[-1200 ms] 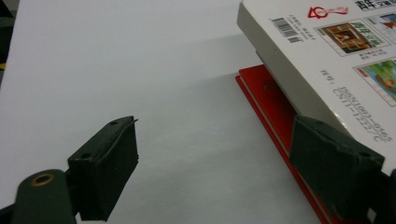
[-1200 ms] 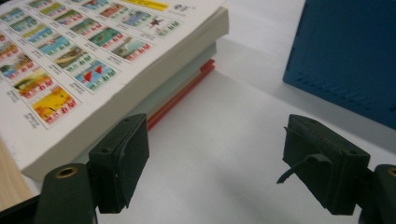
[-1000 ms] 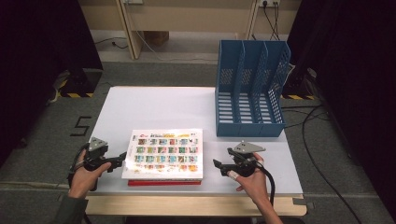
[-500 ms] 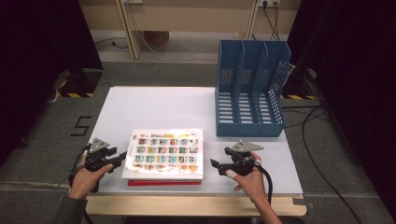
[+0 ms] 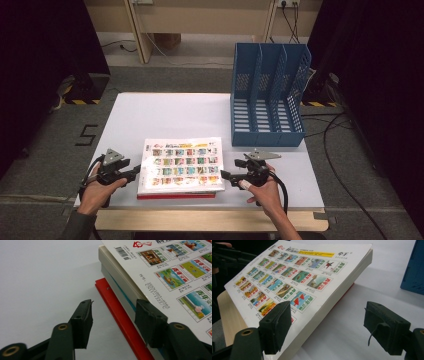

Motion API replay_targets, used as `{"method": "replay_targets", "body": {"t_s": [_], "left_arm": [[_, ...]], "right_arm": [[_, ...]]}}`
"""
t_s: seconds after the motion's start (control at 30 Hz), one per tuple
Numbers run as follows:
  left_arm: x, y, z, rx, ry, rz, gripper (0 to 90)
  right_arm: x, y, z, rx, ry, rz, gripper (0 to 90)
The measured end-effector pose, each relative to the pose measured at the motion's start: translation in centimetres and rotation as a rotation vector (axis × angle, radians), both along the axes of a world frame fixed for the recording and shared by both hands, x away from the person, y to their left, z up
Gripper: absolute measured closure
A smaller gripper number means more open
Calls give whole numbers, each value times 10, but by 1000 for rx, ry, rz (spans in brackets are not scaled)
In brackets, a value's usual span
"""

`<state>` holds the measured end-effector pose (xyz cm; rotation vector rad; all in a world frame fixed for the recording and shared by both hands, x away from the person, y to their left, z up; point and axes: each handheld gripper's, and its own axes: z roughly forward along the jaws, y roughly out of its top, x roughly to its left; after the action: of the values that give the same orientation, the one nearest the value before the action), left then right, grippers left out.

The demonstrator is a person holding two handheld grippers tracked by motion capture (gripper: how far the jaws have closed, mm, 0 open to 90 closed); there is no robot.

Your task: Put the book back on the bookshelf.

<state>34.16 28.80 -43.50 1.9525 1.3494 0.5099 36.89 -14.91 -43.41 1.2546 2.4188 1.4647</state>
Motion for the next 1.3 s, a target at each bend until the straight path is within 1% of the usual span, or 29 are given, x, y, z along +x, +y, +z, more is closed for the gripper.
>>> {"method": "replay_targets", "body": {"t_s": [0.1,0.13,0.2,0.23,0.27,0.3,0.33,0.4,0.43,0.47,0.5,0.53,0.57,0.6,0.63,0.67,0.7,0.73,0.77,0.8,0.83,0.97,1.03,1.13,1.17,1.2,1.23,1.27,1.3], "left_arm": [[-2,-5,0,22,-13,-8,499],[-2,-6,0,38,-23,-10,499],[-1,-5,0,40,-23,-1,433],[-2,-7,0,42,-25,-9,446],[-4,-10,1,51,-31,-16,512],[-6,-13,1,80,-43,-24,555],[-6,-15,2,105,-52,-28,560],[-8,-16,4,95,-61,-33,549],[-8,-16,4,95,-61,-33,518],[-9,-16,8,81,-75,-41,518],[-10,-14,15,61,-90,-47,357],[-10,-14,15,61,-90,-47,316],[-10,-14,17,60,-92,-55,316],[-7,-13,13,80,-74,-55,322],[-7,-13,13,80,-74,-55,320],[-5,-12,5,88,-42,-48,321],[-5,-12,5,88,-42,-48,328],[-4,-10,1,58,-29,-40,333],[-4,-10,1,58,-29,-40,336],[-3,-9,1,45,-21,-39,340],[-3,-9,1,45,-21,-39,344],[-6,-15,2,60,-28,-47,451],[-7,-16,3,69,-33,-50,456],[-6,-17,1,41,-33,-49,460],[-6,-17,1,41,-33,-49,459],[-6,-18,0,46,-38,-48,459],[-7,-20,1,71,-52,-53,458],[-7,-22,1,78,-59,-57,496],[-8,-24,1,83,-63,-63,496]], "right_arm": [[2,1,-2,-5,11,-3,224],[5,2,-3,-13,20,-1,217],[6,5,-5,-17,32,8,210],[7,6,-6,-20,39,9,205],[8,7,-7,-23,41,19,197],[9,8,-8,-14,49,22,197],[10,9,-9,-8,52,24,198],[12,10,-9,-2,63,20,194],[12,10,-9,-2,63,20,194],[13,11,-10,-3,64,25,189],[13,14,-9,-6,65,34,188],[13,14,-9,-6,65,34,188],[13,15,-9,-11,63,37,187],[14,18,-10,-9,63,44,186],[14,18,-10,-9,63,44,186],[14,20,-9,-11,64,47,185],[14,20,-9,-11,64,47,185],[15,21,-9,-11,69,49,184],[15,21,-10,-10,70,49,181],[15,21,-10,-9,72,50,181],[16,21,-10,-9,73,51,181],[17,24,-12,0,93,53,155],[17,25,-12,-1,97,50,148],[20,25,-13,2,104,39,129],[20,25,-13,2,104,39,129],[21,24,-14,7,112,34,124],[22,24,-15,16,121,30,123],[23,23,-17,32,143,15,110],[23,23,-17,32,143,15,110]]}}
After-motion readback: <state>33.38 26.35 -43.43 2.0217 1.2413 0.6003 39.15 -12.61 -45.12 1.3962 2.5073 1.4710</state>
